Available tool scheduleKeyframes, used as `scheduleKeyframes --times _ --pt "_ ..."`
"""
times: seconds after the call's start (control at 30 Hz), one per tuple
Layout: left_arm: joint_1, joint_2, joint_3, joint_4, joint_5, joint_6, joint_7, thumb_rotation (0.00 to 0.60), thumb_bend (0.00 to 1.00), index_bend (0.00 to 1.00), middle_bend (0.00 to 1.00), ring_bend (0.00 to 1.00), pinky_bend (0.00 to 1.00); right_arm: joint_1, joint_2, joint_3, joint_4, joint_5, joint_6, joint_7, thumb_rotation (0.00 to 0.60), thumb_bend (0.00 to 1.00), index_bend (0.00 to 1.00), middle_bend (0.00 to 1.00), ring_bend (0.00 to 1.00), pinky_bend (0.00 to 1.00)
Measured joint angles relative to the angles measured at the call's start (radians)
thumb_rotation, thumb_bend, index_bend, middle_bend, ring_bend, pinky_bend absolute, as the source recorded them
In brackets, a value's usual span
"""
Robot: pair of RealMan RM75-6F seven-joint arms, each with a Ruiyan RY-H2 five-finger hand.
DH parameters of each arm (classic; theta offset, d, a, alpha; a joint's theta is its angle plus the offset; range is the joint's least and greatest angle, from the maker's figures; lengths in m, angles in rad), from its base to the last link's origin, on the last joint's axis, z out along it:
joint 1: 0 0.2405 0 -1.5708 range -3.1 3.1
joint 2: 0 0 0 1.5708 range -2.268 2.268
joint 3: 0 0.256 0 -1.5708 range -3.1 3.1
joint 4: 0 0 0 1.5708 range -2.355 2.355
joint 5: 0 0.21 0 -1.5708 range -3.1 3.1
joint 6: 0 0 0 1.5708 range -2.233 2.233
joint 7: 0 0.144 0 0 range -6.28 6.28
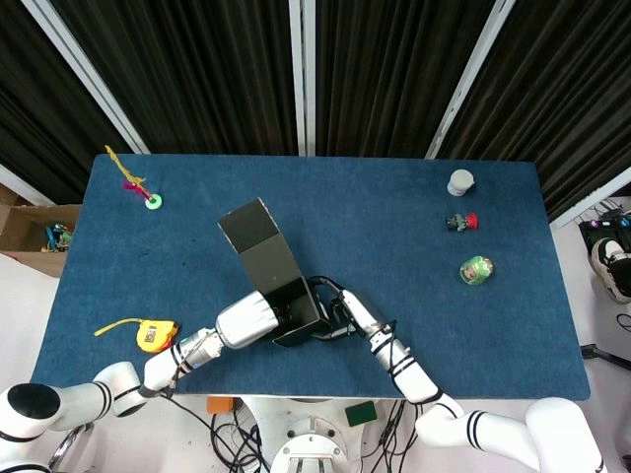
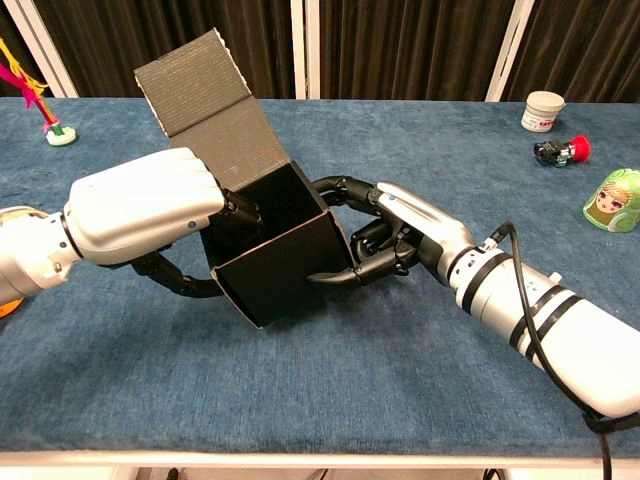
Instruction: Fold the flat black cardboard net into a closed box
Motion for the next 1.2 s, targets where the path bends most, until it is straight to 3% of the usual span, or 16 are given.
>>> scheduleKeyframes --times 0.33,0.57,0.8,1.0,1.1,1.2 --pt "-0.007 0.005 -0.005 -0.005 0.006 0.007 0.005 0.600 0.39 0.74 0.70 0.71 0.99 -0.003 0.008 -0.008 -0.011 -0.006 0.017 0.007 0.600 0.32 0.38 0.42 0.76 1.00" --pt "-0.004 0.020 -0.011 -0.023 0.002 0.010 0.027 0.600 0.29 0.48 0.46 0.68 0.99 -0.005 0.009 -0.004 -0.010 -0.001 0.023 0.013 0.600 0.32 0.36 0.41 0.76 1.00" --pt "0.001 0.041 -0.019 -0.050 -0.006 0.012 0.055 0.600 0.23 0.42 0.38 0.66 0.97 0.000 0.008 0.016 -0.008 0.032 0.001 -0.004 0.600 0.28 0.25 0.33 0.75 1.00" --pt "0.009 0.057 -0.021 -0.067 -0.009 0.021 0.068 0.600 0.21 0.39 0.36 0.65 0.97 0.003 0.005 0.038 -0.002 0.067 -0.019 -0.024 0.600 0.20 0.12 0.25 0.73 1.00" --pt "0.016 0.067 -0.022 -0.075 -0.008 0.035 0.072 0.600 0.21 0.39 0.36 0.65 0.97 0.006 0.007 0.046 -0.001 0.082 -0.037 -0.034 0.600 0.10 0.02 0.16 0.70 1.00" --pt "0.025 0.079 -0.024 -0.083 -0.008 0.048 0.075 0.600 0.21 0.38 0.36 0.65 0.97 0.006 0.017 0.044 -0.009 0.086 -0.047 -0.037 0.600 0.02 0.00 0.08 0.67 1.00"
